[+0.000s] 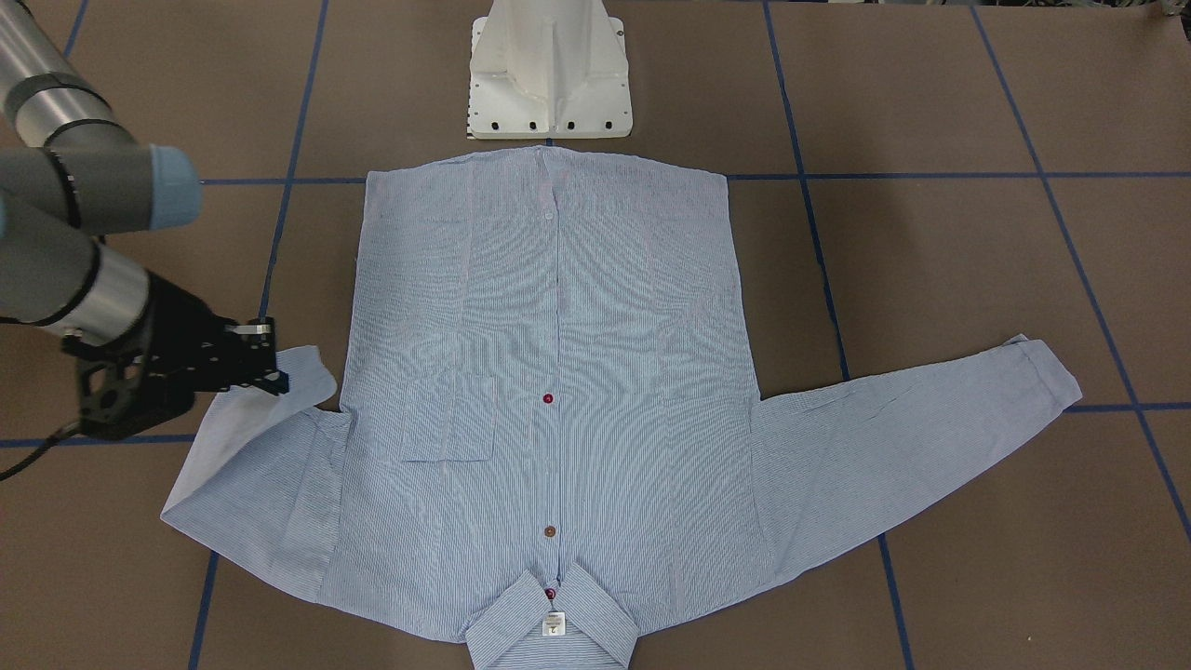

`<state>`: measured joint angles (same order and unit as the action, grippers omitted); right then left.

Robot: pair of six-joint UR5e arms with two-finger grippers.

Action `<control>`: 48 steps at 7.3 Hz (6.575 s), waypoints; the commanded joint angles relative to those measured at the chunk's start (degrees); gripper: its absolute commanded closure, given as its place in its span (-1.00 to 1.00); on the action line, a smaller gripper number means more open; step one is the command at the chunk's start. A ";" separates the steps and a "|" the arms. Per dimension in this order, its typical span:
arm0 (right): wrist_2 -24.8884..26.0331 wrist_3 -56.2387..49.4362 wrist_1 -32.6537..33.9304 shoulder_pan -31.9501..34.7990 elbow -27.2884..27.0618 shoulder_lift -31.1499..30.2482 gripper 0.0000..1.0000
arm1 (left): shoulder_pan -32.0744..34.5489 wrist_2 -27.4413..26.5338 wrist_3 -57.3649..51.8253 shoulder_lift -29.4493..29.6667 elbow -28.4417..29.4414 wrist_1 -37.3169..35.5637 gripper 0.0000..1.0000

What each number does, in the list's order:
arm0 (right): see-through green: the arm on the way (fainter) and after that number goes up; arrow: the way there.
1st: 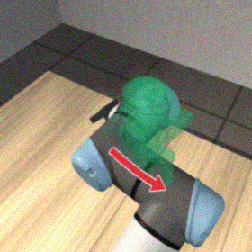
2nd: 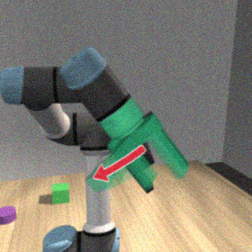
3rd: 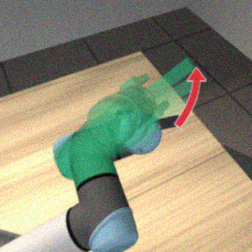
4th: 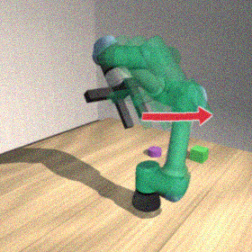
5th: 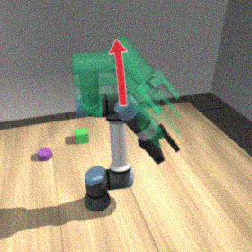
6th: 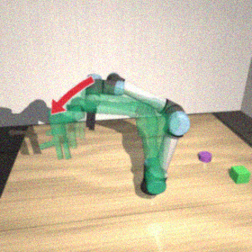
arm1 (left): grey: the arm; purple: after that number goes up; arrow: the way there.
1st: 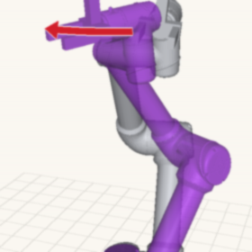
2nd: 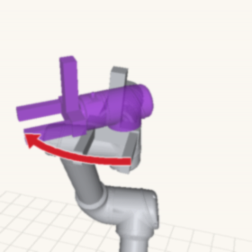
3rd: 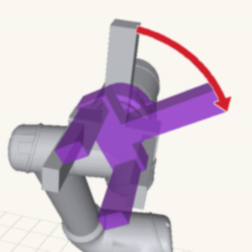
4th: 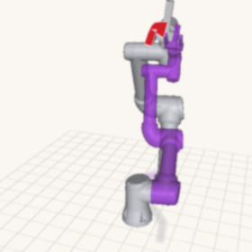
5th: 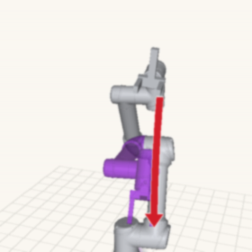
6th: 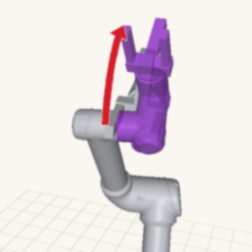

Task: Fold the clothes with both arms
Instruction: 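Lift the sleeve with the right gripper and carry it across toward the collar, then release the sleeve on the shirt and withdraw the right gripper outward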

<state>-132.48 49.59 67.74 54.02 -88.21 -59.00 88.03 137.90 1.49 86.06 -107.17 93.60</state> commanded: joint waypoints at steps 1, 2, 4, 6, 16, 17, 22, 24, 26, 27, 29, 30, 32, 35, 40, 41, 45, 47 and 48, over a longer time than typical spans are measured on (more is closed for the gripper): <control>13.52 8.50 0.64 -8.39 1.72 7.38 1.00 | 0.04 0.00 0.00 0.07 0.29 0.09 -1.00; 14.78 9.55 0.20 -8.93 2.95 9.50 1.00 | 0.04 0.00 -0.09 -0.01 0.38 0.09 -1.00; 15.49 9.65 0.03 -8.94 10.12 18.00 1.00 | 0.04 -0.09 -0.17 -0.01 0.47 0.09 -1.00; 16.54 9.65 -0.24 -9.28 14.72 23.12 1.00 | 0.04 -0.35 -0.35 -0.10 0.47 0.18 -1.00; 22.53 9.48 -9.90 -15.87 31.79 34.65 1.00 | 0.12 -0.61 -0.35 -0.19 0.73 0.18 -1.00; 22.53 9.48 -11.04 -16.58 31.79 34.92 1.00 | 0.12 -0.61 -0.35 -0.19 1.08 0.18 -1.00; 25.42 9.48 -11.14 -17.37 32.75 34.83 1.00 | 0.12 -0.61 -0.35 -0.02 1.53 0.26 -1.00; 26.48 9.56 -11.14 -17.37 33.80 34.83 0.32 | 0.12 -0.70 -0.26 0.25 1.53 0.26 -1.00; 28.67 11.91 -11.14 -17.46 33.90 34.92 -0.99 | 0.21 -0.70 -0.18 0.77 1.53 0.26 -1.00; 28.68 12.37 -11.14 -17.37 33.90 35.00 -0.99 | 0.13 -0.70 -0.18 0.86 1.53 0.26 -1.00; 28.51 15.53 -10.44 -16.94 32.94 34.13 -0.99 | 0.04 -0.79 0.44 1.82 1.96 0.09 -1.00; 27.63 15.45 -8.43 -15.80 28.32 30.21 -0.99 | -0.40 -0.70 5.23 3.66 3.97 0.70 -1.00; 18.88 13.61 -3.76 -10.72 18.37 21.07 -0.99 | -1.37 -0.44 17.77 3.95 12.65 16.08 -1.00; 13.23 8.03 8.81 -4.04 10.12 15.50 -0.99 | -5.30 -2.44 41.31 3.76 21.46 36.52 -1.00; 7.79 -17.04 30.43 5.63 -5.30 5.05 -0.99 | -20.86 -18.96 67.04 3.06 23.92 49.55 -0.97; 6.98 -18.55 30.26 6.52 -6.61 2.69 -0.99 | -22.36 -20.90 67.76 3.06 27.68 54.36 -0.88; 7.06 -18.65 30.17 6.62 -7.06 1.78 -0.99 | -27.73 -25.13 74.25 4.02 33.08 60.65 -0.50; 7.06 -18.65 30.17 6.62 -7.06 1.78 -0.99 | -27.83 -25.14 74.18 4.99 34.30 60.56 -0.34; 7.15 -18.65 30.17 6.53 -7.06 1.78 -0.99 | -27.83 -25.14 74.18 5.08 34.31 60.38 -0.17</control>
<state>-125.40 30.94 97.93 60.63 -95.28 -57.21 60.30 112.81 75.58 90.80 -73.18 154.14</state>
